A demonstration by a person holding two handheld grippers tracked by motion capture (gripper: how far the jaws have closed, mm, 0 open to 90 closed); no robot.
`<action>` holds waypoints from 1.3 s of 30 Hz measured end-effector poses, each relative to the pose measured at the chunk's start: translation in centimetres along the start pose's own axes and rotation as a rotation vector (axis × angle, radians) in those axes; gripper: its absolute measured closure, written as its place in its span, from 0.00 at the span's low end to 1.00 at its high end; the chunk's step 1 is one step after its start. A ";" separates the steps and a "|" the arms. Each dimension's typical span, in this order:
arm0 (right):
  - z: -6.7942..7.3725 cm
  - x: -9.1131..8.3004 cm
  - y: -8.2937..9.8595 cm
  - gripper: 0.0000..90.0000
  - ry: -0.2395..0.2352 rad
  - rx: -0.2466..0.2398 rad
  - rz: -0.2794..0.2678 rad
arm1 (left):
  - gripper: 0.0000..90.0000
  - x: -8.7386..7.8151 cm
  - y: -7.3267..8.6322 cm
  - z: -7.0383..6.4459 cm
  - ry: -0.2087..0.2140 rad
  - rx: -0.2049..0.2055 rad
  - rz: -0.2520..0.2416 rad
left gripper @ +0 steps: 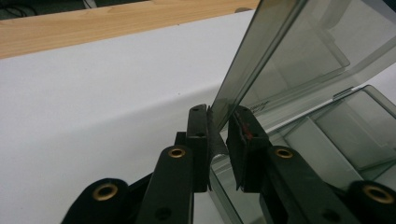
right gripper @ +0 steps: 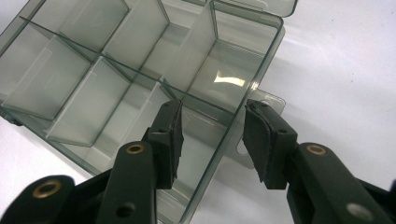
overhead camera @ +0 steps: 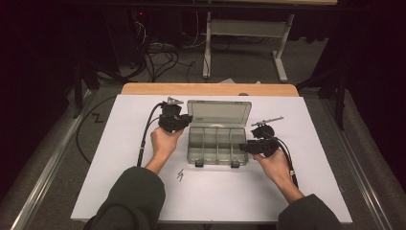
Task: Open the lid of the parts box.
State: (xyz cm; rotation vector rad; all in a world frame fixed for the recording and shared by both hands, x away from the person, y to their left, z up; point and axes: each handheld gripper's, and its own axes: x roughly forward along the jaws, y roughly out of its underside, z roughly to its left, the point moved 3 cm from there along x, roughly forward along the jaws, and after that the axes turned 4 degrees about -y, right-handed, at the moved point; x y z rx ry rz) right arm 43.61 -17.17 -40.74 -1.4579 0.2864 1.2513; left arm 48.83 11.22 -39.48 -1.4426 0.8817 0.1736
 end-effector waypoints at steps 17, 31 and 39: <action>0.1 0.0 0.0 0.66 0.008 0.000 0.003 | 0.91 2.1 0.8 0.5 -0.027 -0.016 0.055; 0.2 0.0 0.1 0.66 0.016 -0.011 0.003 | 0.86 2.8 1.2 0.7 -0.036 -0.008 0.086; 0.2 0.1 0.1 0.66 0.019 -0.017 0.002 | 0.75 2.4 1.2 0.9 -0.026 0.000 0.085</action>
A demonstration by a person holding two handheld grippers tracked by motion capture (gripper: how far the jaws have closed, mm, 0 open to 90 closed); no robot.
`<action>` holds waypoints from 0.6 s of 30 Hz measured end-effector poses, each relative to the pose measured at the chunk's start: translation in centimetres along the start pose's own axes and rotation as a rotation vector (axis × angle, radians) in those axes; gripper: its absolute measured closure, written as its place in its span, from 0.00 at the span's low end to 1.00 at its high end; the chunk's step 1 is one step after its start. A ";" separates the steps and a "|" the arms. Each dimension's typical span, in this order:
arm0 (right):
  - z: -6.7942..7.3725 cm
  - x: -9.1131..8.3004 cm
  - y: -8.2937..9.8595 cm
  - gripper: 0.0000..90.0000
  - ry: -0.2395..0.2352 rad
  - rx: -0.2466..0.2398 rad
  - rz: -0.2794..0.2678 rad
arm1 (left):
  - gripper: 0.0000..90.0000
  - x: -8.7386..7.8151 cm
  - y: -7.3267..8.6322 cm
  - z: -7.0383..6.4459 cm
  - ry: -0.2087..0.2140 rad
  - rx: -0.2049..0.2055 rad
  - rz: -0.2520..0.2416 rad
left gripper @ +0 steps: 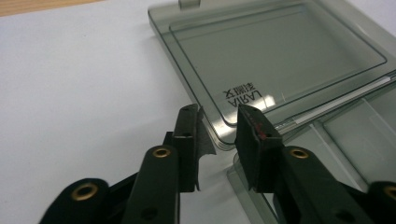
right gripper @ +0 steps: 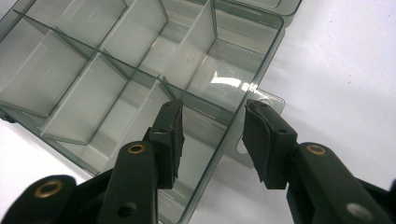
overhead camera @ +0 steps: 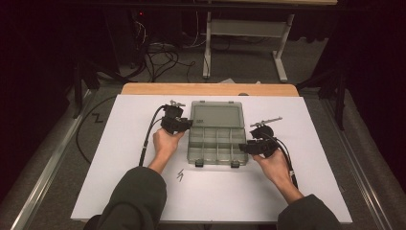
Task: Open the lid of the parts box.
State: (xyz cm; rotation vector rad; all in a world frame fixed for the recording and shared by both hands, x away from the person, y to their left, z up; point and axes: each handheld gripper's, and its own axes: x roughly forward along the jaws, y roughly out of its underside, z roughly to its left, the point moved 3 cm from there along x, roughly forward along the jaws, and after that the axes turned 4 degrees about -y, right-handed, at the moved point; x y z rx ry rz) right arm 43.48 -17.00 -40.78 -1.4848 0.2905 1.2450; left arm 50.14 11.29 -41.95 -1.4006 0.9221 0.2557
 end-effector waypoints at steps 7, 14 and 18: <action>0.1 0.0 0.0 0.63 -0.007 -0.012 -0.004 | 0.64 -1.2 -0.1 -0.4 0.005 0.051 -0.006; 0.2 -0.1 0.0 0.61 -0.016 -0.008 -0.004 | 0.57 -2.6 -0.1 -0.6 0.019 0.081 -0.011; 0.1 -0.5 0.0 0.59 -0.011 -0.012 -0.018 | 0.53 -3.1 -0.1 -0.7 0.012 0.096 -0.011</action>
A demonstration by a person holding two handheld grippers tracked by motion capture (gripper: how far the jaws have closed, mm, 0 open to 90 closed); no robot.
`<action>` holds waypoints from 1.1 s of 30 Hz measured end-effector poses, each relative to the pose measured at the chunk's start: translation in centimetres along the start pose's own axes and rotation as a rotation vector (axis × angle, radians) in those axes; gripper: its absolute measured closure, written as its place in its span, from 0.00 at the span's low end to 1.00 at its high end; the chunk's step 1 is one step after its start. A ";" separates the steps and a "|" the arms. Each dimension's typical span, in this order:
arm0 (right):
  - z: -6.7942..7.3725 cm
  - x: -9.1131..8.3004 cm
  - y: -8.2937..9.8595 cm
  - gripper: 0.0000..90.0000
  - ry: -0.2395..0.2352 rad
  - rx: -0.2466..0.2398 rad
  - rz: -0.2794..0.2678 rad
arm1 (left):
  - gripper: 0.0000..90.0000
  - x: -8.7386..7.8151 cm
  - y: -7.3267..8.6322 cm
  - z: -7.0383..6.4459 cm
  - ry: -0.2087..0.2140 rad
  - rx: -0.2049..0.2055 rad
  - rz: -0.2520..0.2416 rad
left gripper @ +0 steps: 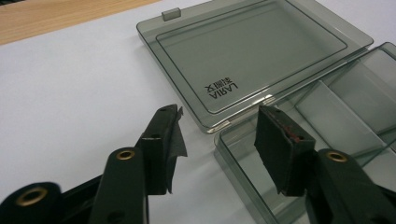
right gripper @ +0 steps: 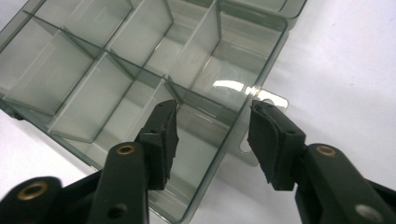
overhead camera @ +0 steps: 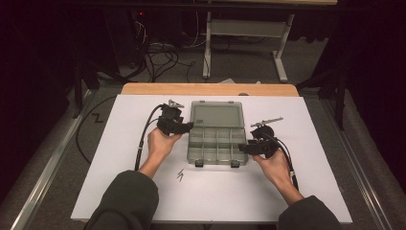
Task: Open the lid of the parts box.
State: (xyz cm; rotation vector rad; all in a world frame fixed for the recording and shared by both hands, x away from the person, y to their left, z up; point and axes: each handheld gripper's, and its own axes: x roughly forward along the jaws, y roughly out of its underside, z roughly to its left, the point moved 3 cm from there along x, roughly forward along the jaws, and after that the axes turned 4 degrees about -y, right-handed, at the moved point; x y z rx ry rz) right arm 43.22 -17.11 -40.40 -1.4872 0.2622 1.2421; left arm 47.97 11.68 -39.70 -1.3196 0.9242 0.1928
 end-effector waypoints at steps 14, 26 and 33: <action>-0.1 -2.3 0.5 0.46 0.013 -0.027 -0.148 | 0.44 -2.8 -0.2 -1.4 0.042 0.056 -0.038; -0.2 -3.5 1.4 0.42 0.022 -0.063 -0.207 | 0.42 -5.8 1.1 -1.8 0.062 0.075 -0.092; -0.2 -4.4 2.1 0.44 0.030 -0.073 -0.221 | 0.40 -7.2 2.3 -1.5 0.059 0.062 -0.125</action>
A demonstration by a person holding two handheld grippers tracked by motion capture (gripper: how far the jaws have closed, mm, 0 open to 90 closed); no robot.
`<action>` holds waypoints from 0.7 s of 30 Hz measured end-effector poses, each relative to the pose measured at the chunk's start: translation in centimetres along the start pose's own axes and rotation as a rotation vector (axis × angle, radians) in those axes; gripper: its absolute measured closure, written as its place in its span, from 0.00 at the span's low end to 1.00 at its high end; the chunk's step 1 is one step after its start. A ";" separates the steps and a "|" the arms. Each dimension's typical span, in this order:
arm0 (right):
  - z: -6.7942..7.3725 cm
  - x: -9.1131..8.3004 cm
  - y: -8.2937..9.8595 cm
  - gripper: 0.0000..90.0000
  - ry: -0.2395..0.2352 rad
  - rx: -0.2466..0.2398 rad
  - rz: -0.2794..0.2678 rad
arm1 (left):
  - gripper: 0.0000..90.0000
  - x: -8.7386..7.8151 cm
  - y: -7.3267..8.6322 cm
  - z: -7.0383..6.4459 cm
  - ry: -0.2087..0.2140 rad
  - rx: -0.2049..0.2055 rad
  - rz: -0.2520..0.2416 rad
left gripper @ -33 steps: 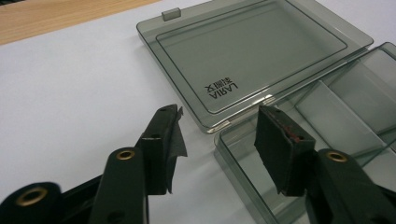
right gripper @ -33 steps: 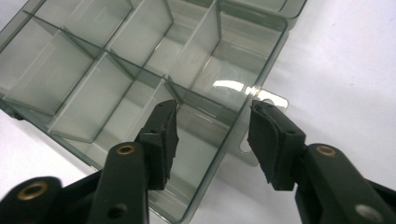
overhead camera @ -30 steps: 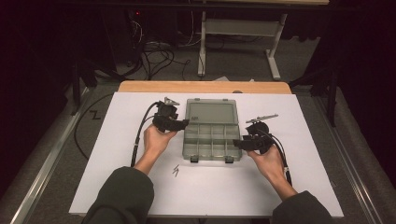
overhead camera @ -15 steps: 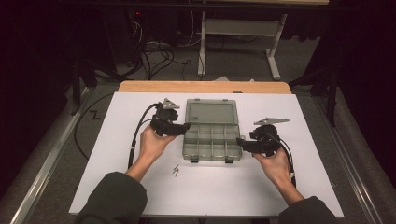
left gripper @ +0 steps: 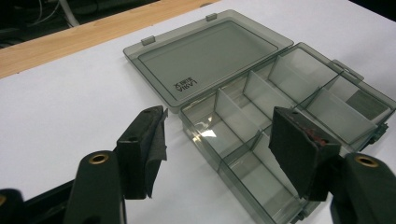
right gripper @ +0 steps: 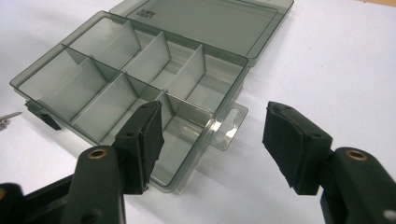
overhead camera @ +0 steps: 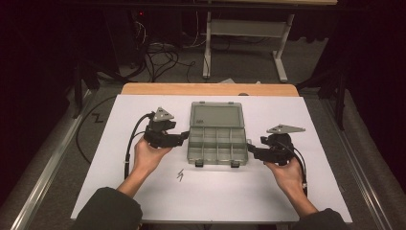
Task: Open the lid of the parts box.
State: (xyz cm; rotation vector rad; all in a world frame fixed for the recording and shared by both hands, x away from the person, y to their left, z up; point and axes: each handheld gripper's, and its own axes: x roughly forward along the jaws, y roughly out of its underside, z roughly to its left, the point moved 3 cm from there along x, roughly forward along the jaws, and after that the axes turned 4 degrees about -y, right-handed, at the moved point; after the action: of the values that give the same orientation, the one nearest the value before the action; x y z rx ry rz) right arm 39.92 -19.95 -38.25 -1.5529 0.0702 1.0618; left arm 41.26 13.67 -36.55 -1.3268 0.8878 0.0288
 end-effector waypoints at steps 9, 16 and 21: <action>-0.5 -1.3 0.6 0.42 -0.008 0.015 -0.055 | 0.39 -1.6 1.2 0.2 -0.006 -0.017 -0.033; -0.8 -2.0 1.2 0.42 -0.013 0.020 -0.073 | 0.38 -2.6 2.1 0.3 -0.002 -0.031 -0.049; -0.9 -2.6 1.6 0.41 -0.005 0.021 -0.085 | 0.38 -3.3 2.8 0.4 -0.006 -0.024 -0.058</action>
State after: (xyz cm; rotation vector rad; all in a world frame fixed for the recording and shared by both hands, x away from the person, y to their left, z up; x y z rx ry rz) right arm 38.02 -22.40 -37.88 -1.5207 0.0116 0.9948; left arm 37.77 16.33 -36.98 -1.3741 0.8457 -0.0017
